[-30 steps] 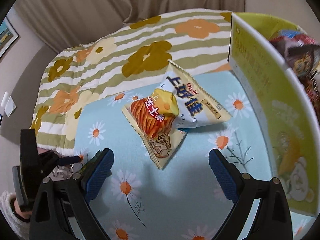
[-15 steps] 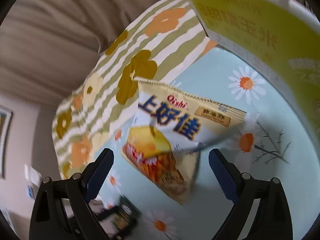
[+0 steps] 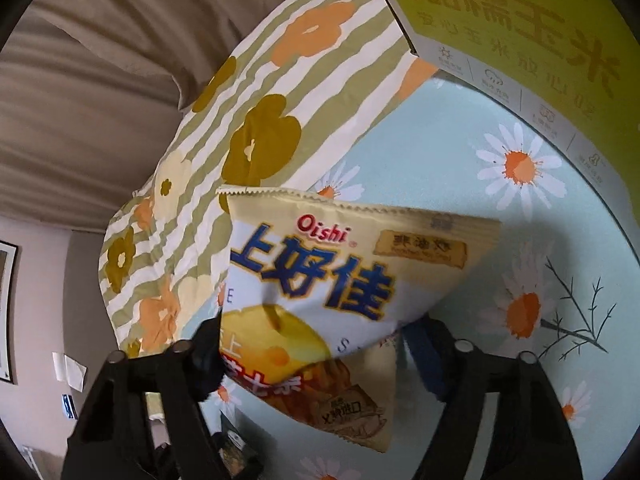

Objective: Organize snacks
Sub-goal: 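Grasp the dark green cracker pack with the left tool while the right tool grasps the Oishi chip bag, then carry both items over the yellow box and open both tools to release them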

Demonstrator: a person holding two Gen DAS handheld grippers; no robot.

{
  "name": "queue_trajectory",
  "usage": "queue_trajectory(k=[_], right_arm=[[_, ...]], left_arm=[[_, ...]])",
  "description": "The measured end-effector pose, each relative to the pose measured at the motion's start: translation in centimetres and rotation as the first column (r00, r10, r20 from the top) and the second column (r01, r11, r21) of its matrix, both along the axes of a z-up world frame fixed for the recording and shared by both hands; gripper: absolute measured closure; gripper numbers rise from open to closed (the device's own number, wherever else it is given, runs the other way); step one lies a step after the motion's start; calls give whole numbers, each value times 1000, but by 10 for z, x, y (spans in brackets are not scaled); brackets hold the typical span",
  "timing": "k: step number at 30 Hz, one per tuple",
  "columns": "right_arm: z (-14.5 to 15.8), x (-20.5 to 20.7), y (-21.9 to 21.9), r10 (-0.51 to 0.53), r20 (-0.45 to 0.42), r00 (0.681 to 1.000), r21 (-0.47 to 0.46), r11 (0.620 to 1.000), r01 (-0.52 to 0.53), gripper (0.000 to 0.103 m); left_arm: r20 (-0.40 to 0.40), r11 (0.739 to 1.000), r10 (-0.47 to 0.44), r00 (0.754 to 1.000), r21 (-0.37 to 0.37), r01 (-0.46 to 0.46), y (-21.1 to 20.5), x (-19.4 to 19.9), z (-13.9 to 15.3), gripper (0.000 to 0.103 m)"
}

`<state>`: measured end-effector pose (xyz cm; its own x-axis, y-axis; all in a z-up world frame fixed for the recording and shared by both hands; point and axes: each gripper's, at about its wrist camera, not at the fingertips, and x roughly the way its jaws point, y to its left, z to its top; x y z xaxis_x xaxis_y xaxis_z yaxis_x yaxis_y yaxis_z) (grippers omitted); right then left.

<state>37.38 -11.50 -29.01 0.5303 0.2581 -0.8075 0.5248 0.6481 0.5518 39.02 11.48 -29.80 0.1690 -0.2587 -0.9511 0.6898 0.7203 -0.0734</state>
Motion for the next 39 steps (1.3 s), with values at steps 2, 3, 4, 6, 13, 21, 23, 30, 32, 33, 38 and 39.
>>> queue_trajectory(k=[2, 3, 4, 6, 13, 21, 23, 30, 32, 33, 38, 39], right_arm=[[4, -2, 0, 26, 12, 1000, -16, 1000, -25, 45], [7, -3, -1, 35, 22, 999, -23, 999, -34, 52], [9, -4, 0, 42, 33, 999, -25, 999, -41, 58], [17, -7, 1, 55, 54, 997, -41, 998, -53, 58], [69, -16, 4, 144, 162, 976, -123, 984, -125, 58], [144, -34, -15, 239, 310, 920, -181, 965, -190, 58], [161, -42, -29, 262, 335, 905, -192, 960, -206, 58], [202, -70, -104, 319, 363, 875, -220, 943, -252, 58], [211, -79, -130, 331, 370, 868, -239, 937, -255, 58], [217, -83, -147, 340, 376, 862, -251, 933, -258, 58], [227, -91, -207, 354, 378, 855, -286, 924, -256, 58], [228, -92, -217, 355, 375, 856, -290, 922, -256, 58]], left_arm=[[-7, 1000, 22, 1000, -10, -22, 2, 2, 0, 62], [-9, 999, 32, 999, -17, -32, 2, 3, 1, 62], [-14, 999, 46, 999, -28, -46, 4, 5, 2, 62], [-9, 997, 60, 998, -42, -60, 5, 5, 6, 62], [60, 993, 100, 993, -72, -95, 4, 8, 44, 62], [180, 979, 176, 968, -136, -152, -19, 6, 121, 62], [207, 975, 191, 960, -157, -160, -36, 1, 141, 62], [267, 965, 231, 935, -187, -185, -119, -28, 190, 62], [259, 958, 243, 935, -213, -190, -151, -37, 196, 62], [256, 956, 247, 934, -222, -192, -164, -40, 198, 62], [216, 945, 258, 942, -259, -200, -245, -57, 197, 62], [207, 944, 257, 944, -263, -200, -257, -59, 195, 62]])
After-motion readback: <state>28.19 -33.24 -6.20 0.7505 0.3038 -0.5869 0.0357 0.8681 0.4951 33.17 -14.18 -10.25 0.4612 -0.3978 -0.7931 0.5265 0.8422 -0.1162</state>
